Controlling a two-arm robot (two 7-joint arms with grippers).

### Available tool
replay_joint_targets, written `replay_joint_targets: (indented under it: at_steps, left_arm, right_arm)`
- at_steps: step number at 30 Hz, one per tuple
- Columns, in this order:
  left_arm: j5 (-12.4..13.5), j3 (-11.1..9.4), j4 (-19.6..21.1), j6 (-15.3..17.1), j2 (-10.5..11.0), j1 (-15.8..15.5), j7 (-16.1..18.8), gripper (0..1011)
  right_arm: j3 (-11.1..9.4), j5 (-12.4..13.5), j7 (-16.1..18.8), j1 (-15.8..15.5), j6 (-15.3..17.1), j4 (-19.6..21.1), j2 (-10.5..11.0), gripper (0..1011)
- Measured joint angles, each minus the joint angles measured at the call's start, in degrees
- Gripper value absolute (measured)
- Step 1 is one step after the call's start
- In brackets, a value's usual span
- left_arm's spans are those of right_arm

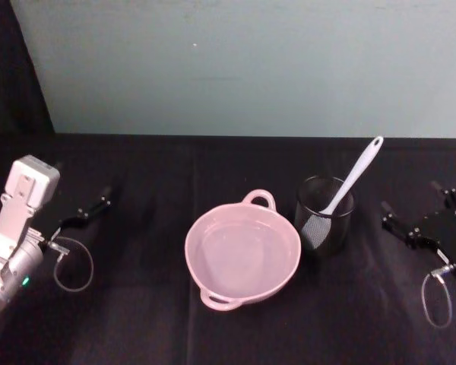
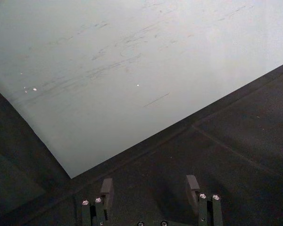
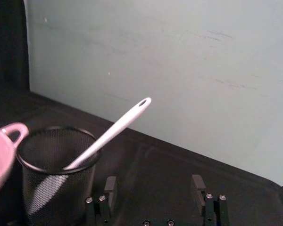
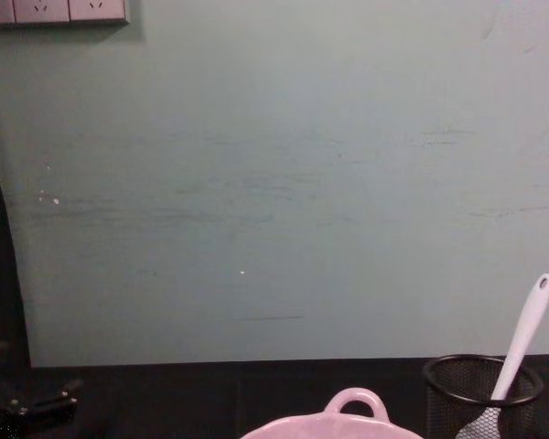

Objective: Use the one hand to pick up the spoon and stir the clear water in the bowl.

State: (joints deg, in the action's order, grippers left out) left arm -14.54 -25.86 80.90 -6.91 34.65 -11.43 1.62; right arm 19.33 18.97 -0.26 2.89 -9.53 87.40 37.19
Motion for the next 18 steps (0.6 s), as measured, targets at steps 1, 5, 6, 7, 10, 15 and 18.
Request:
replay_joint_targets:
  at_steps: [1,5,6,7,10,15,18]
  left_arm:
    - [0.00,0.00,0.00,0.00,0.00,0.00,0.00,1005]
    - [0.00,0.00,0.00,0.00,0.00,0.00,0.00,1005]
    - [0.00,0.00,0.00,0.00,0.00,0.00,0.00,1005]
    - [0.00,0.00,0.00,0.00,0.00,0.00,0.00,1005]
    - [0.00,0.00,0.00,0.00,0.00,0.00,0.00,1005]
    - [0.00,0.00,0.00,0.00,0.00,0.00,0.00,1005]
    - [0.00,0.00,0.00,0.00,0.00,0.00,0.00,1005]
  right_arm:
    - [-0.50,0.85,0.45,-0.42,-0.09,0.42,0.04,1003]
    - [-2.83,7.31,4.61,-1.37,-0.08,1.58,-0.45,1002]
    - [-3.61,10.37,6.76,-1.28,0.42,1.59,-0.95,1002]
    - [-3.95,12.06,8.24,-1.05,0.83,1.47,-1.26,1002]
    - [-4.78,17.32,12.86,0.73,2.85,0.03,-2.64,1002]
    - [-5.11,24.59,20.17,5.82,7.28,-5.02,-6.06,1002]
    - [-5.43,28.86,23.54,9.34,10.90,-9.06,-8.60,1002]
